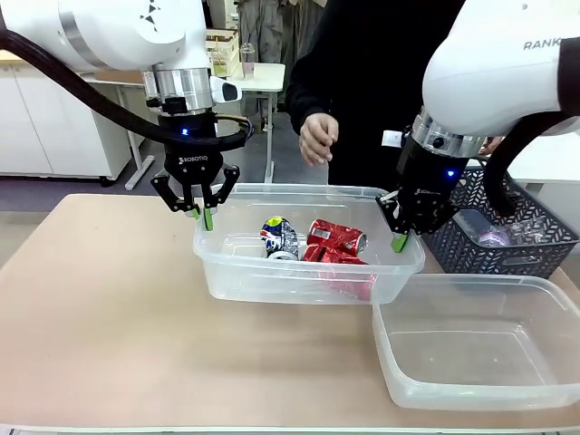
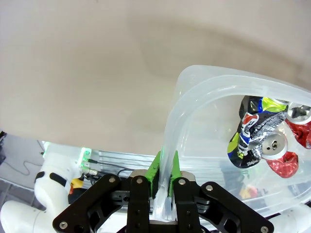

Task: Sort the waste into each basket.
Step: Offer the picked Organizing box to the human.

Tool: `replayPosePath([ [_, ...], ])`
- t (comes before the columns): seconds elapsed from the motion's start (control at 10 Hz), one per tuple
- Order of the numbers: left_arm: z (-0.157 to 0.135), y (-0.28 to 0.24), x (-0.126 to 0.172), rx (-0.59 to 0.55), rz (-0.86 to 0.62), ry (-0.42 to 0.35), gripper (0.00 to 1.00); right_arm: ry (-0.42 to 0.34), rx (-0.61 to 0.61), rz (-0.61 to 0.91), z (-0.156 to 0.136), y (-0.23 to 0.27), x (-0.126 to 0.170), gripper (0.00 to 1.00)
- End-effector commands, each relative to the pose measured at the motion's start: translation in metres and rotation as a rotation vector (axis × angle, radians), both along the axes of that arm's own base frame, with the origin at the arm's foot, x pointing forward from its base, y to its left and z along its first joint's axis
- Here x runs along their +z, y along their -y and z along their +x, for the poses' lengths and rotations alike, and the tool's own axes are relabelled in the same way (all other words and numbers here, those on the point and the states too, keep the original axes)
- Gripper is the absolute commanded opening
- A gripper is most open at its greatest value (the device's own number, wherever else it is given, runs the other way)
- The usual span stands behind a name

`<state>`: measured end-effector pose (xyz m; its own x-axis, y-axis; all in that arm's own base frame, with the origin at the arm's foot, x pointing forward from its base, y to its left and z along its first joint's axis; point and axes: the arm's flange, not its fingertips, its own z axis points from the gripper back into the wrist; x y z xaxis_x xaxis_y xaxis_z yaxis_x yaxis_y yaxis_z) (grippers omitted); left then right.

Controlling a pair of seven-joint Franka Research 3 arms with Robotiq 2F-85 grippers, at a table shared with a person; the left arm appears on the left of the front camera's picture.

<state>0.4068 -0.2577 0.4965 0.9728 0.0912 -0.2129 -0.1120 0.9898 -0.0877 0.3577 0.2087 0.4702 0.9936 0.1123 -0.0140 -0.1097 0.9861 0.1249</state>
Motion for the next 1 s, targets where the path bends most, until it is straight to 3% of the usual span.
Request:
replayPosePath([
  [0.0, -0.002, -0.001, 0.002, 0.013, -0.005, 0.017, 0.07, -0.005, 0.012, -0.006, 0.001, -0.005, 0.006, 0.05],
  [0.7, -0.002, -0.001, 0.002, 0.013, -0.005, 0.017, 0.07, -0.005, 0.012, -0.006, 0.001, -0.005, 0.006, 0.05],
  [0.8, 0.000, 0.000, 0.000, 0.000, 0.000, 0.000, 0.07, 0.000, 0.000, 0.000, 0.000, 0.000, 0.000, 0.05],
  [0.9, 0.021, 0.002, -0.002, 0.028, 0.012, -0.051, 0.07, -0.031, 0.000, -0.005, 0.016, -0.004, 0.002, 0.05],
])
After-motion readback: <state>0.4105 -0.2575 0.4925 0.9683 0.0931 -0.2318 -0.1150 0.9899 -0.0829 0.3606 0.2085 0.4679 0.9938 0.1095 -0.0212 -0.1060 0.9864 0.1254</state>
